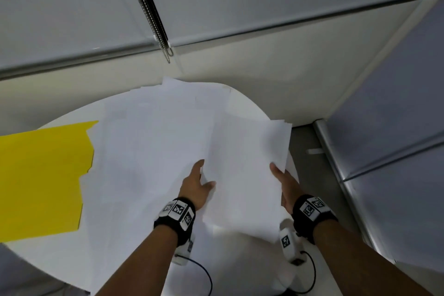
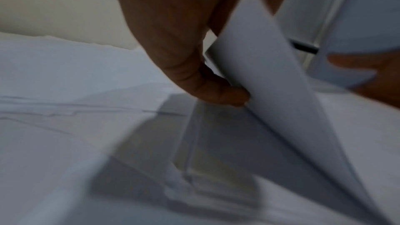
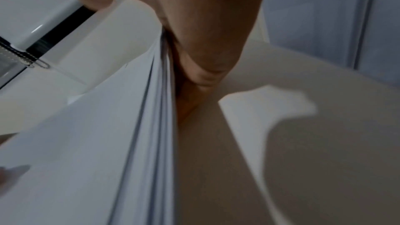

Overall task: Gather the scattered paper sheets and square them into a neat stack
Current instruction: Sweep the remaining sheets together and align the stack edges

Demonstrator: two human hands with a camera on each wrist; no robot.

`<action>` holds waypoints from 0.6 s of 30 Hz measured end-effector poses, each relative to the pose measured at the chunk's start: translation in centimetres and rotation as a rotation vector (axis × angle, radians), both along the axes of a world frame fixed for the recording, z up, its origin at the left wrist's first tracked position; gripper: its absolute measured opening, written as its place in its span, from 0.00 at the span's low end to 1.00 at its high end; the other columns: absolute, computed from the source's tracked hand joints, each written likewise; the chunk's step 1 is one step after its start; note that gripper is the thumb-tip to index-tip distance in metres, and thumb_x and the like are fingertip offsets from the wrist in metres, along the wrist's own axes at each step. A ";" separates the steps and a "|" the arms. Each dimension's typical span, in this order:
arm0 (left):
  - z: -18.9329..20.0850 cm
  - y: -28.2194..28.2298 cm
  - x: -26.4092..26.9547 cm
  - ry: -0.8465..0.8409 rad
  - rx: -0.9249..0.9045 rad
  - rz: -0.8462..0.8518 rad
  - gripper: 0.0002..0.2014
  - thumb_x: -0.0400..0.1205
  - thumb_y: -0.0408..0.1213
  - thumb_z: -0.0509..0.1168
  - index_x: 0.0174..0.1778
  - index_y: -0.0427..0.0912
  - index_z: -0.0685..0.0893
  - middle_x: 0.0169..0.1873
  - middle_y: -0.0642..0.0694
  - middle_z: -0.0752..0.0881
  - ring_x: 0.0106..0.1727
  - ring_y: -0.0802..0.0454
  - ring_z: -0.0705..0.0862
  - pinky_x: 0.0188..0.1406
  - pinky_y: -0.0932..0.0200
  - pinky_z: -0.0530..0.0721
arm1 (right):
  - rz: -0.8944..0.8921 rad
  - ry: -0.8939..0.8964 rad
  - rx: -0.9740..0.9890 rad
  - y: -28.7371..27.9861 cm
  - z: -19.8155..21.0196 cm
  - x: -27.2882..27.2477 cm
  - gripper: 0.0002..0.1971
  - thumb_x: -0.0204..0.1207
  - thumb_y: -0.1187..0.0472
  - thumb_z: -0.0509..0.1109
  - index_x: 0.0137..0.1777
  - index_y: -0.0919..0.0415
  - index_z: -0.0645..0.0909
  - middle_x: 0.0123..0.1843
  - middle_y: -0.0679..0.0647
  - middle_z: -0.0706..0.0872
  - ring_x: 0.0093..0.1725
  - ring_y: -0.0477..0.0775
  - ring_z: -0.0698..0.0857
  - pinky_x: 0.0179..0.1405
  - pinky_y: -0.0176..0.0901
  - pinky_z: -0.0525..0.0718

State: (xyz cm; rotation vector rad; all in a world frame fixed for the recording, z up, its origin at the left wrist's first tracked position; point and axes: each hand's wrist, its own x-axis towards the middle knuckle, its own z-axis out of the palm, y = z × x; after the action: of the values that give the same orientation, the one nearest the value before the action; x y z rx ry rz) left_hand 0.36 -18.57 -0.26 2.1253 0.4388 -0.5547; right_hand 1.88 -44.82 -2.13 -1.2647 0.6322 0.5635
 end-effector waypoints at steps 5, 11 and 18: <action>-0.8 -1.5 0.2 -0.008 0.148 -0.152 0.24 0.84 0.47 0.64 0.77 0.48 0.73 0.61 0.46 0.83 0.65 0.45 0.82 0.60 0.61 0.75 | 0.136 -0.135 -0.330 -0.6 0.6 0.3 0.19 0.73 0.75 0.70 0.58 0.54 0.79 0.47 0.45 0.86 0.56 0.60 0.85 0.58 0.53 0.82; 3.4 -0.3 3.7 -0.190 -0.176 0.068 0.40 0.76 0.48 0.76 0.82 0.50 0.62 0.75 0.54 0.71 0.74 0.54 0.72 0.75 0.52 0.71 | 0.216 -0.216 -0.369 -3.4 5.8 2.3 0.16 0.68 0.51 0.78 0.56 0.49 0.84 0.53 0.51 0.89 0.54 0.55 0.87 0.63 0.53 0.81; 13.0 -2.6 7.1 -0.481 -0.625 0.253 0.22 0.70 0.28 0.71 0.61 0.35 0.83 0.53 0.41 0.91 0.55 0.45 0.90 0.52 0.54 0.87 | 0.055 -0.635 -0.307 -3.0 13.2 6.2 0.22 0.70 0.76 0.72 0.54 0.47 0.81 0.46 0.43 0.91 0.48 0.45 0.88 0.49 0.43 0.87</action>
State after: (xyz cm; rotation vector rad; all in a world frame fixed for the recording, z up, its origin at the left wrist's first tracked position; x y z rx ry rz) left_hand 7.44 -21.19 12.75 1.4995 0.2136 -0.0095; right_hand 8.03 -47.78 11.06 -1.6498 0.1495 0.0853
